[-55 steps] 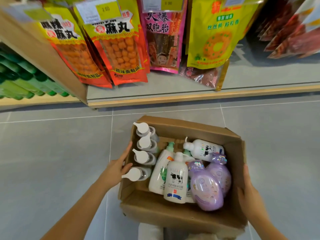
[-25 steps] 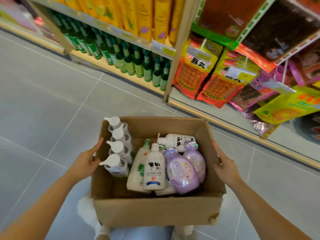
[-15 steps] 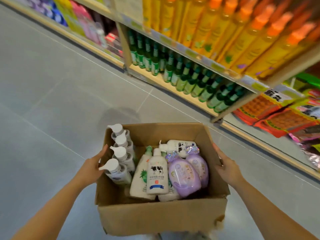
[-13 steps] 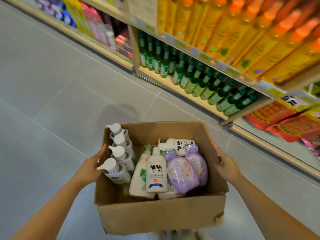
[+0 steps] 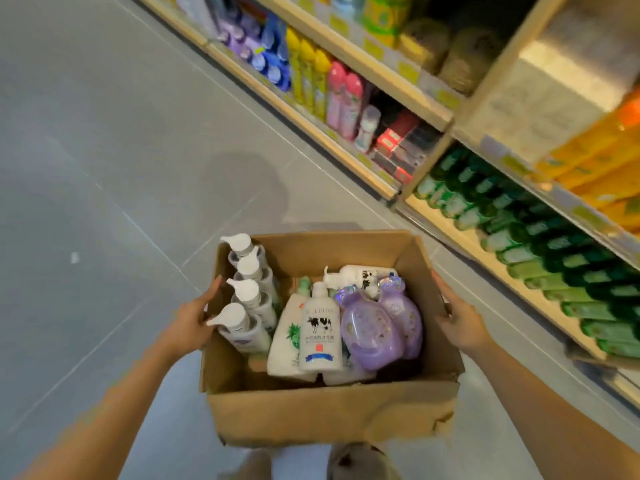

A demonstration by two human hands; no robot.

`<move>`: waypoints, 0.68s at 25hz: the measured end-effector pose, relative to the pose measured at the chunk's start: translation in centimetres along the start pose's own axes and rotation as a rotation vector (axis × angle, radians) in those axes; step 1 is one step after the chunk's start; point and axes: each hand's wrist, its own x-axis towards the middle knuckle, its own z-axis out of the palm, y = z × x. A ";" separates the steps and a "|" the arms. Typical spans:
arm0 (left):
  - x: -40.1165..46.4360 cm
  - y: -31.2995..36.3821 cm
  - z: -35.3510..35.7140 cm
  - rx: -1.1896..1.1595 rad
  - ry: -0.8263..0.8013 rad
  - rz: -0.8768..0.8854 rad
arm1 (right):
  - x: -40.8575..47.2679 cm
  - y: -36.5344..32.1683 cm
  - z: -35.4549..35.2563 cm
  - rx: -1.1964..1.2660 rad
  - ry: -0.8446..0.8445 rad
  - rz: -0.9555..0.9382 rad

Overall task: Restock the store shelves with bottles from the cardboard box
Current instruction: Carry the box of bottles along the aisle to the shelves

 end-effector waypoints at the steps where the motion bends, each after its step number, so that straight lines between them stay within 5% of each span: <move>1: 1.4 -0.8 -2.6 -0.012 0.017 -0.001 | 1.8 -2.5 0.6 -0.009 -0.004 -0.025; 17: 26.3 -16.8 -38.9 0.103 -0.034 0.064 | 22.6 -38.7 13.0 0.114 0.064 0.093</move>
